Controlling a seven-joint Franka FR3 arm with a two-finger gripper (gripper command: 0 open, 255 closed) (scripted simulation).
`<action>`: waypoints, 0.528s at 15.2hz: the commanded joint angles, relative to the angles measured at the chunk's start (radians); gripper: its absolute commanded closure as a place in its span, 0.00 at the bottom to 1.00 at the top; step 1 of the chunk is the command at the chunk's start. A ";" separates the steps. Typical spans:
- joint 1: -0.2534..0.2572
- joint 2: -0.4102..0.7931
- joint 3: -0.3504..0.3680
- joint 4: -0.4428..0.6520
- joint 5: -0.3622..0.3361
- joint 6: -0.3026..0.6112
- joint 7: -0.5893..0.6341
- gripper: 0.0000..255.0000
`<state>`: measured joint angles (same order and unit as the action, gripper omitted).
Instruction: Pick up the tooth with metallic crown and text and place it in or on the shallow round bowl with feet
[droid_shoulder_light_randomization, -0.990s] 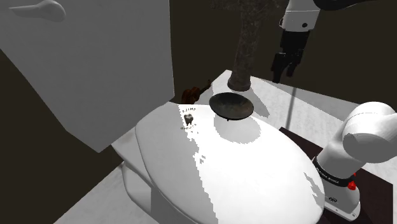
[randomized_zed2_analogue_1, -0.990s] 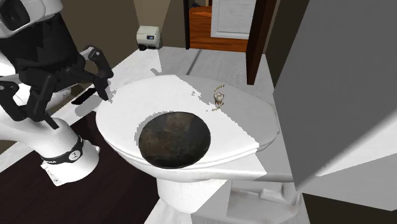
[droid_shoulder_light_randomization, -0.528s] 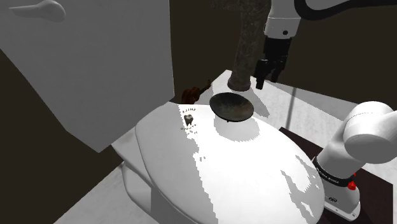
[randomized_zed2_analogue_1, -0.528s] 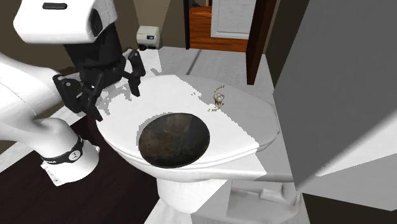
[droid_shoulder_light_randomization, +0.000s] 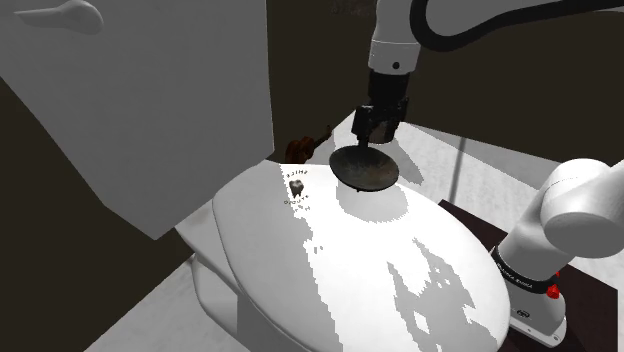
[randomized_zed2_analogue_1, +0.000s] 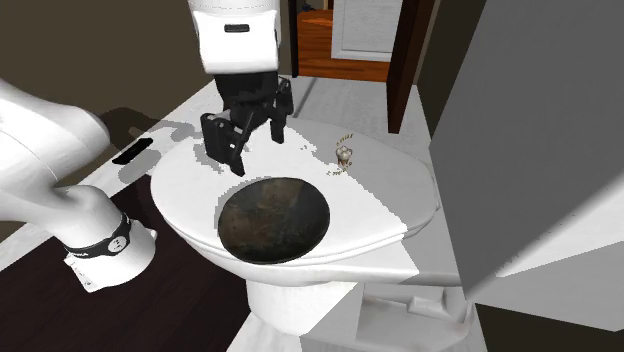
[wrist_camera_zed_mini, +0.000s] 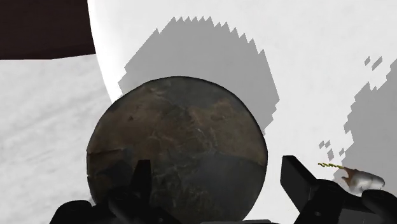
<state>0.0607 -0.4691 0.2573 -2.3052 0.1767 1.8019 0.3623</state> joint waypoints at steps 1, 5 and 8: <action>0.009 0.055 0.035 0.035 0.006 0.035 0.039 0.00; 0.020 0.178 0.097 0.119 -0.004 0.098 0.113 0.00; 0.029 0.277 0.140 0.194 -0.029 0.137 0.174 0.00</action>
<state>0.0869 -0.2297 0.3819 -2.1361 0.1564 1.9209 0.5148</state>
